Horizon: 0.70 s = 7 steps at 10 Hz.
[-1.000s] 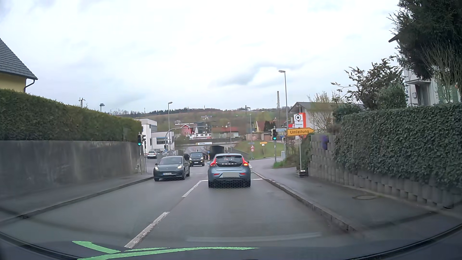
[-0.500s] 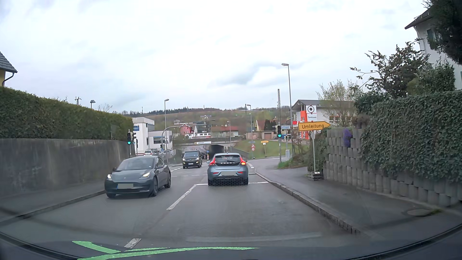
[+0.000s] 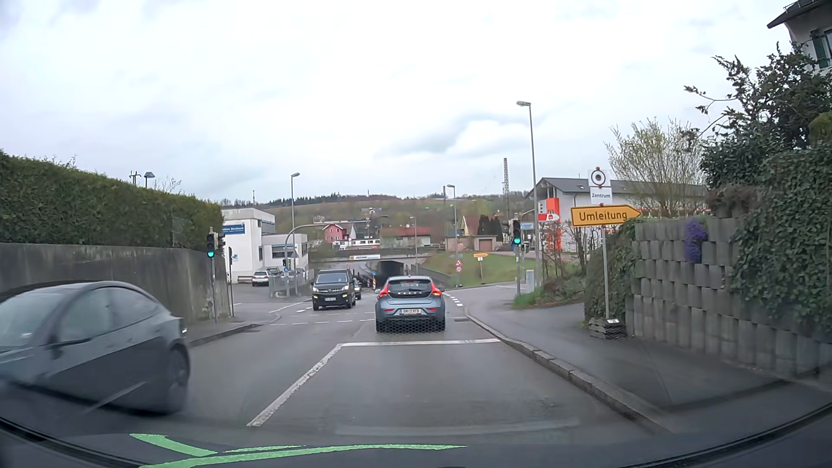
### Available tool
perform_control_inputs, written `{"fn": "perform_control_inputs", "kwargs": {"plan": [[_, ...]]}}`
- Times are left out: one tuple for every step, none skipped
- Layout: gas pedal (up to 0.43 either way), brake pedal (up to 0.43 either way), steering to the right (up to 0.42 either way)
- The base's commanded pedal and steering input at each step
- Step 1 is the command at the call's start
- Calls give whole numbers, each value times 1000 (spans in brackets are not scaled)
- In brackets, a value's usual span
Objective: Follow the waypoints while adhering to traffic rules and regulations
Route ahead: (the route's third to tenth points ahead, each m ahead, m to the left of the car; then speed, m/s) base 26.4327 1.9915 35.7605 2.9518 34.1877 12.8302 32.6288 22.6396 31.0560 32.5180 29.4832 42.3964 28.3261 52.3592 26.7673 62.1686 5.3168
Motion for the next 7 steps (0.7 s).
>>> {"fn": "perform_control_inputs", "kwargs": {"plan": [[0, 24, -4], [0, 49, -4], [0, 55, -4], [0, 61, -4], [0, 61, -3], [0, 73, -3], [0, 79, -2]]}}
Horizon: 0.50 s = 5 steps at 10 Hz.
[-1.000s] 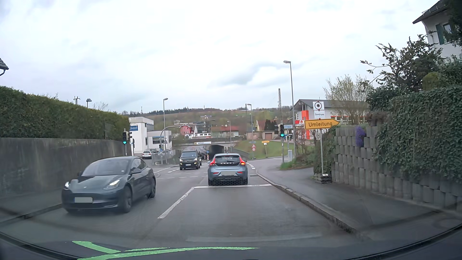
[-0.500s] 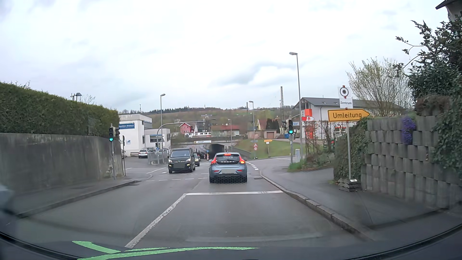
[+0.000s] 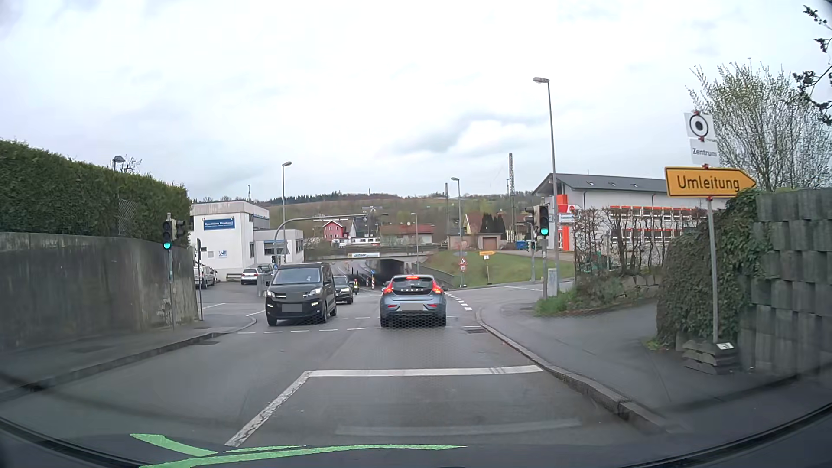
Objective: Follow the waypoints while adhering to traffic rules and regulations
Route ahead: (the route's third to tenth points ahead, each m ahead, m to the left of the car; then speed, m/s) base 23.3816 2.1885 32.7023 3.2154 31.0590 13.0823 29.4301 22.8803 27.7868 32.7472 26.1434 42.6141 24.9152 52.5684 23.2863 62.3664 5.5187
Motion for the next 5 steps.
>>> {"fn": "perform_control_inputs", "kwargs": {"plan": [[0, 85, -1], [0, 91, -1], [0, 91, -1], [0, 91, -1], [0, 98, -1]]}}
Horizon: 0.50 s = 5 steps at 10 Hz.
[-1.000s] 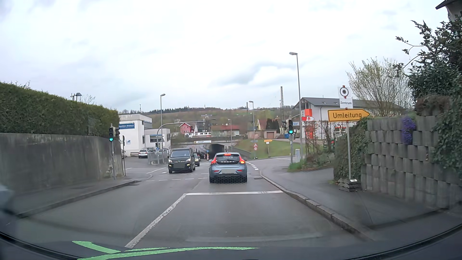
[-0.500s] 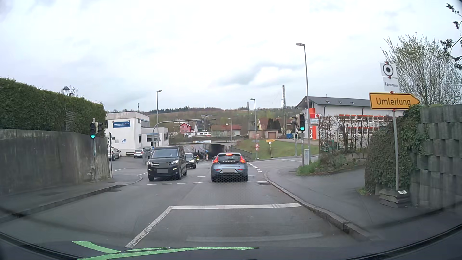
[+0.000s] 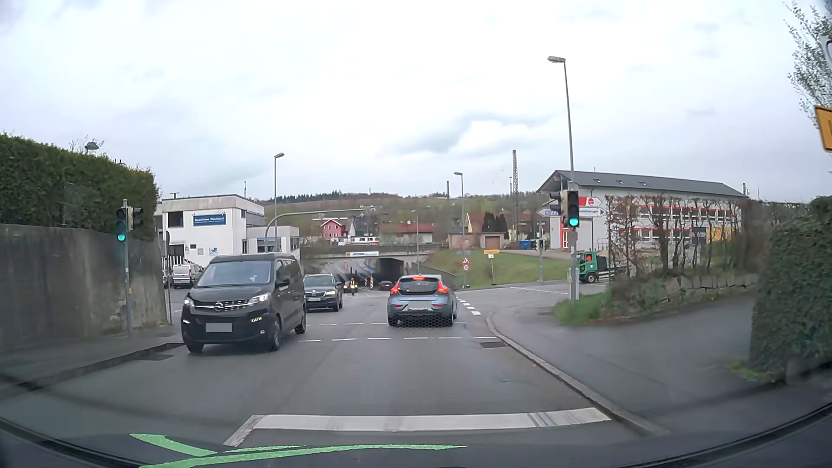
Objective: Follow the waypoints while adhering to traffic rules and regulations
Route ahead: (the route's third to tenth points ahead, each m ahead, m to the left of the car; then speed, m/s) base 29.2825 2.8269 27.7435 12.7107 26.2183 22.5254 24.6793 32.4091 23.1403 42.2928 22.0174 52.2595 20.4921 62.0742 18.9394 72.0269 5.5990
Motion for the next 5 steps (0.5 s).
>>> {"fn": "perform_control_inputs", "kwargs": {"plan": [[0, 98, 0], [0, 104, -1], [0, 110, -1], [0, 116, -1], [0, 116, -2]]}}
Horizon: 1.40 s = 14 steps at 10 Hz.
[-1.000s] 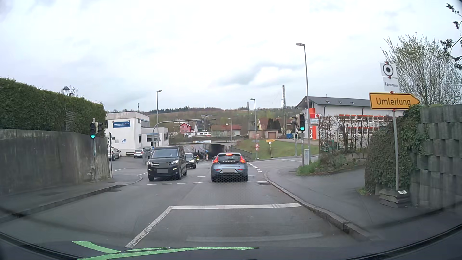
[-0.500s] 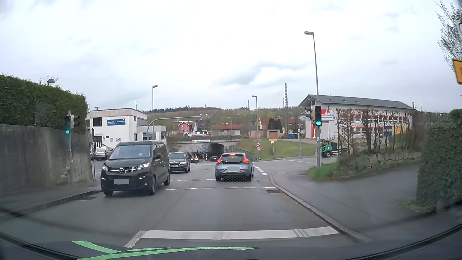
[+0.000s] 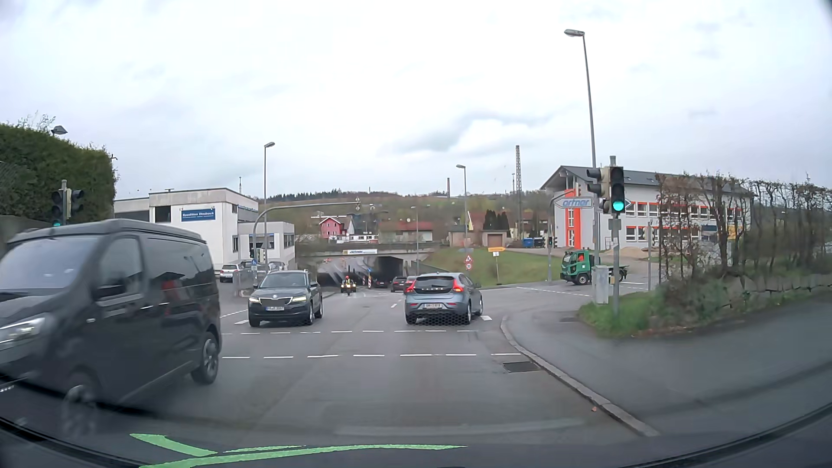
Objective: Follow the waypoints while adhering to traffic rules and regulations
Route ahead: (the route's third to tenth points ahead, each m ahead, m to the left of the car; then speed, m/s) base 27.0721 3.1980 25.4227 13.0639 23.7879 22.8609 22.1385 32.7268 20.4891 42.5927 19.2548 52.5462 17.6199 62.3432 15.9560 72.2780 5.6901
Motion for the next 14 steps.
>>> {"fn": "perform_control_inputs", "kwargs": {"plan": [[0, 122, -2], [0, 134, -3], [0, 140, -3], [0, 152, -3], [0, 152, -4], [0, 171, -4], [0, 195, -5], [0, 207, -4], [0, 220, -4], [0, 232, -5], [0, 238, -5], [0, 256, -5], [0, 268, -4], [0, 274, -5]]}}
